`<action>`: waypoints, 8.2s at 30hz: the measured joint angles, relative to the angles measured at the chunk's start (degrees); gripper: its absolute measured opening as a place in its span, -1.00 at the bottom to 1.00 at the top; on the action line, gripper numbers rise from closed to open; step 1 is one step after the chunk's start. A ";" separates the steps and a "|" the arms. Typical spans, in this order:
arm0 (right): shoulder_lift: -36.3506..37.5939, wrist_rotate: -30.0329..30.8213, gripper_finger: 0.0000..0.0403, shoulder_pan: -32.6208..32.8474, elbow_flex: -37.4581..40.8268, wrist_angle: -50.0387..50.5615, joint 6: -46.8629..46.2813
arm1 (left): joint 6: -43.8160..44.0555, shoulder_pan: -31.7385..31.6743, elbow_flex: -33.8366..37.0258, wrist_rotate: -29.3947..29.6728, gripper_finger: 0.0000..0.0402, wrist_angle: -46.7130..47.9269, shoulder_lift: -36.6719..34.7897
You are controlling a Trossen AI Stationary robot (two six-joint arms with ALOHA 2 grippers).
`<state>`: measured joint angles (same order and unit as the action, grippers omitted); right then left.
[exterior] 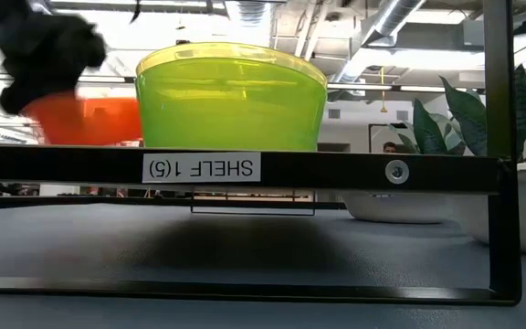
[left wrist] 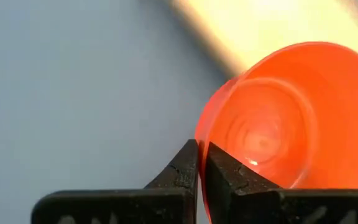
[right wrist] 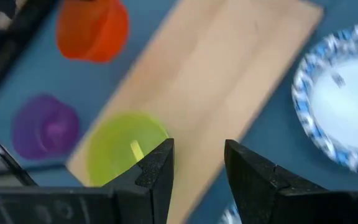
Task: Place and stack bowls onto a shelf
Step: Stack the orange bowl on top of the yellow bowl on the shelf, then stack the violet bowl on top of the orange bowl on the shelf
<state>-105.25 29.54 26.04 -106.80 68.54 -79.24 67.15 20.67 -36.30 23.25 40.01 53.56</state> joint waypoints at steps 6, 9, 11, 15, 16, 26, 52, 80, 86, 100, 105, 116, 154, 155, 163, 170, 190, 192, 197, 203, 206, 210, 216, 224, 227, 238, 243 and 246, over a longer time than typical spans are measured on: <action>0.00 3.82 -0.17 -3.66 0.00 -13.21 10.33 | -3.54 0.00 -10.58 14.99 -1.00 0.94 0.02; 0.00 3.85 -0.17 -5.84 0.00 -18.95 15.97 | -5.91 0.00 -14.34 21.15 -1.00 1.07 0.55; 0.00 4.25 -0.18 -7.20 0.00 -21.39 18.51 | -7.41 -0.02 -16.42 24.55 -1.00 1.56 1.57; 0.00 5.56 -0.20 -9.44 0.00 -25.08 23.72 | -11.24 -0.64 -19.20 29.12 -1.00 1.71 5.21; 0.00 5.56 -0.21 -9.89 0.00 -25.78 25.04 | -12.33 -0.85 -19.74 29.90 -1.00 1.81 6.30; 0.00 11.16 -0.29 -10.64 0.00 -26.21 32.00 | -20.25 -3.23 -26.25 34.98 -1.00 3.25 15.86; 0.00 10.45 -0.08 -13.83 0.00 -22.31 46.61 | -40.74 -2.55 -29.46 36.19 -1.00 0.04 19.34; 0.00 5.04 -0.04 -16.21 0.44 -21.40 44.11 | -58.82 -3.30 -29.43 28.71 -1.00 -10.45 19.56; 0.00 3.11 -0.58 -16.35 0.44 -19.82 41.80 | -61.45 -3.08 -29.39 28.41 -1.00 -14.06 19.63; -0.11 -0.18 -0.89 -16.27 0.50 -16.13 35.53 | -65.36 -3.18 -29.46 20.52 -0.76 -17.50 18.81; 0.00 -4.03 -0.89 -15.50 0.50 -15.54 35.14 | -64.77 -3.06 -29.46 17.44 -0.43 -17.17 14.93; 0.09 -8.81 -0.89 -6.97 2.95 -14.49 25.80 | -55.18 -1.06 -29.46 14.96 -0.08 -12.91 3.75; -6.23 -16.15 -0.89 -3.29 16.13 -29.53 16.27 | -47.40 -0.39 -27.33 9.07 -0.09 6.66 2.05; -6.23 -16.19 -0.89 -3.29 16.14 -28.94 16.26 | -47.40 -0.39 -27.33 9.08 -0.09 6.69 2.03; -6.23 -19.75 -0.75 -3.36 16.15 -28.51 16.26 | -46.90 -0.39 -27.33 8.70 -0.09 7.08 2.04; -6.23 -20.28 -0.57 -3.36 16.14 -28.55 17.47 | -44.71 -0.39 -27.33 4.71 -0.09 9.16 2.03; -4.49 -20.63 0.26 -5.22 8.87 -23.52 24.07 | -34.66 7.66 -27.23 -11.73 -0.09 19.98 14.82; -4.42 -20.57 0.26 -5.21 7.31 -21.77 24.29 | -34.35 9.80 -27.23 -11.01 -0.09 20.04 16.88; -4.44 -18.66 0.26 -4.43 4.42 -17.62 24.25 | -30.29 16.07 -24.42 -9.51 -0.09 15.06 19.71; -4.50 -17.66 0.26 -3.04 4.31 -15.89 23.33 | -19.74 20.20 -12.60 -14.78 -0.09 0.42 19.56; -4.50 -17.64 0.26 -2.52 4.31 -14.44 22.35 | -16.22 21.36 -7.85 -19.45 -0.09 -9.92 19.67; -4.50 -17.61 0.26 -2.49 4.31 -13.27 22.27 | -11.65 22.60 -4.48 -20.16 -0.09 -15.48 19.67; -4.50 -17.57 0.26 -2.88 4.31 -13.24 22.27 | -7.60 24.09 0.11 -18.67 -0.09 -15.49 19.65; -4.50 -17.32 0.26 -2.49 4.31 -13.25 22.16 | -5.93 24.14 3.59 -20.43 -0.11 -18.47 19.67; -4.50 -17.33 0.26 -2.44 4.31 -13.25 21.66 | -6.42 24.15 3.64 -20.93 -0.23 -18.90 19.67; -4.50 -16.28 0.26 -2.49 4.31 -13.25 20.61 | -2.58 23.65 3.55 -17.91 -0.98 -17.95 19.58; -4.50 -16.08 0.26 -3.12 4.31 -13.30 19.90 | -0.45 21.94 0.48 -13.85 -1.00 -14.33 18.35; -4.50 -16.00 0.26 -3.74 4.33 -13.45 19.55 | 0.08 20.88 -2.84 -10.19 -1.00 -8.47 16.62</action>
<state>-109.75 13.54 22.30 -102.48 55.09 -59.69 67.23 41.55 -39.14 13.05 31.54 70.18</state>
